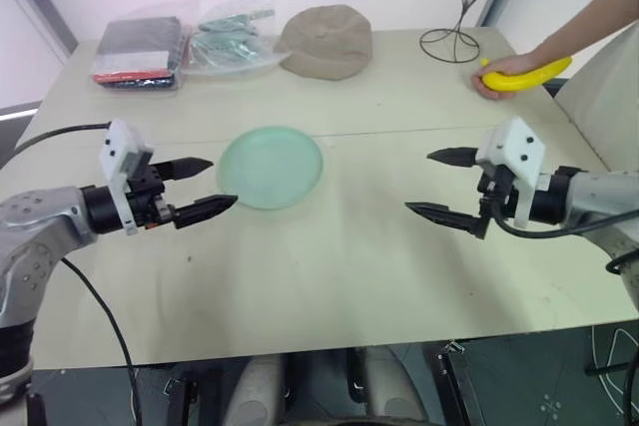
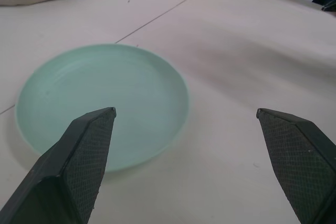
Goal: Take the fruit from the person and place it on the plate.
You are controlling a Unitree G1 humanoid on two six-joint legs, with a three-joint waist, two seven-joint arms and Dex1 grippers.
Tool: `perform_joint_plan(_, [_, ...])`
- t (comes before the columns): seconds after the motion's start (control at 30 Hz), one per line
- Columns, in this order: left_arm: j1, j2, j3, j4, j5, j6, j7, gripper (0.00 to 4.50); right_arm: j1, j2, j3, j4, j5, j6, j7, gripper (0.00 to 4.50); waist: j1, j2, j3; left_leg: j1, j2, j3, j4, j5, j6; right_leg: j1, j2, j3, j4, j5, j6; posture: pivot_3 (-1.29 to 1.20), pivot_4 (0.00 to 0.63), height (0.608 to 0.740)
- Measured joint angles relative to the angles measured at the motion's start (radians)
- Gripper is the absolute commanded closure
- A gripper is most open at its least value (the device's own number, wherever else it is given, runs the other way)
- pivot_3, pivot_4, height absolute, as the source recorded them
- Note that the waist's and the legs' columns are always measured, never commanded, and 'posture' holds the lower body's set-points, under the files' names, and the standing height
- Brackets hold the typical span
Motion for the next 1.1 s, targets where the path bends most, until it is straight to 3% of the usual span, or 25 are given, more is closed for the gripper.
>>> perform_joint_plan(1.1, [0.035, 0.003, 0.026, -0.026, -0.001, -0.003, 0.036, 0.0, -0.027, 0.009, 0.025, 0.028, -0.021, -0.01, 0.019, 0.02, 0.001, 0.0, 0.0, 0.0, 0.0, 0.0, 0.0, 0.0, 0.0, 0.001, 0.0, 0.0, 0.0, 0.0, 0.0, 0.0, 0.15, 0.74])
